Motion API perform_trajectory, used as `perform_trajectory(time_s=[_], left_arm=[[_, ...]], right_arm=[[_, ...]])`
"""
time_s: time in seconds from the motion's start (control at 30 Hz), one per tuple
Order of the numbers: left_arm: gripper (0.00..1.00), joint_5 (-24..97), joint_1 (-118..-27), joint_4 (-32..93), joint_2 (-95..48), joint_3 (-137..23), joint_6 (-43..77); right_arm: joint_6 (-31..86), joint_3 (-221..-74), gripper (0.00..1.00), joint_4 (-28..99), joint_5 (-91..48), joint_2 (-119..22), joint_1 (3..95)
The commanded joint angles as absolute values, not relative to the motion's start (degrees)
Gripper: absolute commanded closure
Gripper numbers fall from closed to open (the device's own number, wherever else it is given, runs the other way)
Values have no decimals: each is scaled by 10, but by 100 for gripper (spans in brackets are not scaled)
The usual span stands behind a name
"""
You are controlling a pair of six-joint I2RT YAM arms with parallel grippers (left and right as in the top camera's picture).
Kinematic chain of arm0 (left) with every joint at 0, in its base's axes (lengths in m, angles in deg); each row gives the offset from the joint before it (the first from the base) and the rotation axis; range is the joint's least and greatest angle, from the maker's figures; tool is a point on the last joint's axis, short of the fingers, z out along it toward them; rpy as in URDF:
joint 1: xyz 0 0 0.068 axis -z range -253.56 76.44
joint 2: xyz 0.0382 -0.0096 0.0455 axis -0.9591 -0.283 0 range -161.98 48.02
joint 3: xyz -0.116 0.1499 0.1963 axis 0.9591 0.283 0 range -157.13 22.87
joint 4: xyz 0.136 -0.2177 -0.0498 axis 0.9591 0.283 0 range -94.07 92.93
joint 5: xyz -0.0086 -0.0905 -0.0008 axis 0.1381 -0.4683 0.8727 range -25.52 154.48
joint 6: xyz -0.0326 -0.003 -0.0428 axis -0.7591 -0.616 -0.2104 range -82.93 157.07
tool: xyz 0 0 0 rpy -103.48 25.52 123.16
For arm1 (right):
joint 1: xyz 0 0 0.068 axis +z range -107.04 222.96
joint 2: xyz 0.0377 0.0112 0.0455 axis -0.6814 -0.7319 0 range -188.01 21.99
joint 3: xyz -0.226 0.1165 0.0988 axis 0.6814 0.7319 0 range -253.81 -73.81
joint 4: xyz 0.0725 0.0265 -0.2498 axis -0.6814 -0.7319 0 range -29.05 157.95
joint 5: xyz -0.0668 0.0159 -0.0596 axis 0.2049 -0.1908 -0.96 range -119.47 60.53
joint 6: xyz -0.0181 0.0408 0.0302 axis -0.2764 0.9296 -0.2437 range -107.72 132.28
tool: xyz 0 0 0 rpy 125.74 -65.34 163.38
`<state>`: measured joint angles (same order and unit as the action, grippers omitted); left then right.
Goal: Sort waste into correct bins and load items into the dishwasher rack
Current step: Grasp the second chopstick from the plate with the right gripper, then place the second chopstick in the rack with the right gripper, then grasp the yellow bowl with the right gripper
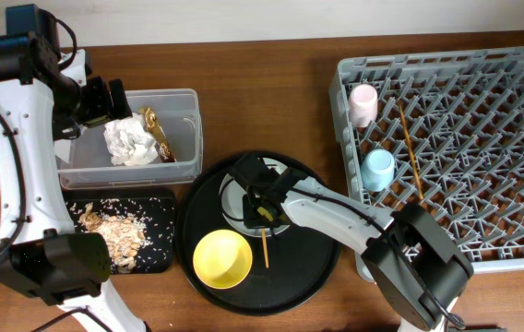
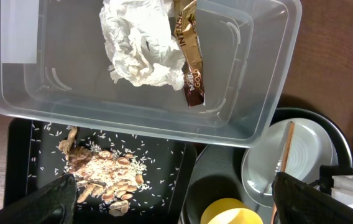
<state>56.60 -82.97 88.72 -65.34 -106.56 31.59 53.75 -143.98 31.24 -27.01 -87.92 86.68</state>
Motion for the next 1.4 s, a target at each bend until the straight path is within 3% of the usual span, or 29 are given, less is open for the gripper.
perform_trajectory(time_s=[0.0,0.07,0.17,0.4,0.47,0.6,0.67,0.7,0.77,0.93,1.07,1.17,1.3,1.37], left_arm=[[1,568,-831,888,-653,-1069,311],[1,568,-831,888,-653,-1069,311],[1,568,-831,888,-653,-1069,311],[1,568,-831,888,-653,-1069,311],[1,568,-831,888,-653,-1069,311],[1,568,-831,888,-653,-1069,311],[1,568,-831,888,-653,-1069,311],[1,568,-831,888,-653,-1069,311],[1,568,-831,888,-653,-1069,311],[1,568,-831,888,-653,-1069,311],[1,568,-831,888,-653,-1069,311],[1,568,-831,888,-653,-1069,311],[1,568,-831,888,-653,-1069,311],[1,568,-831,888,-653,-1069,311]], right_arm=[[530,-1444,96,298,-271,-873,851],[501,-1462,96,275,-271,-846,818],[369,-1523,96,220,-271,-785,736],[2,-1565,96,165,-271,-725,457],[-56,-1565,96,169,-271,-735,400],[-64,-1564,96,189,-269,-800,342],[-64,-1564,88,198,-272,-822,342],[-64,-1564,76,202,-271,-824,342],[-63,-1564,69,202,-271,-824,342],[-45,-1565,64,203,-187,-816,343],[74,-1576,59,164,202,-792,365],[66,-1576,55,46,224,-793,493],[66,-1576,51,58,214,-793,722],[71,-1576,50,73,141,-794,853]])
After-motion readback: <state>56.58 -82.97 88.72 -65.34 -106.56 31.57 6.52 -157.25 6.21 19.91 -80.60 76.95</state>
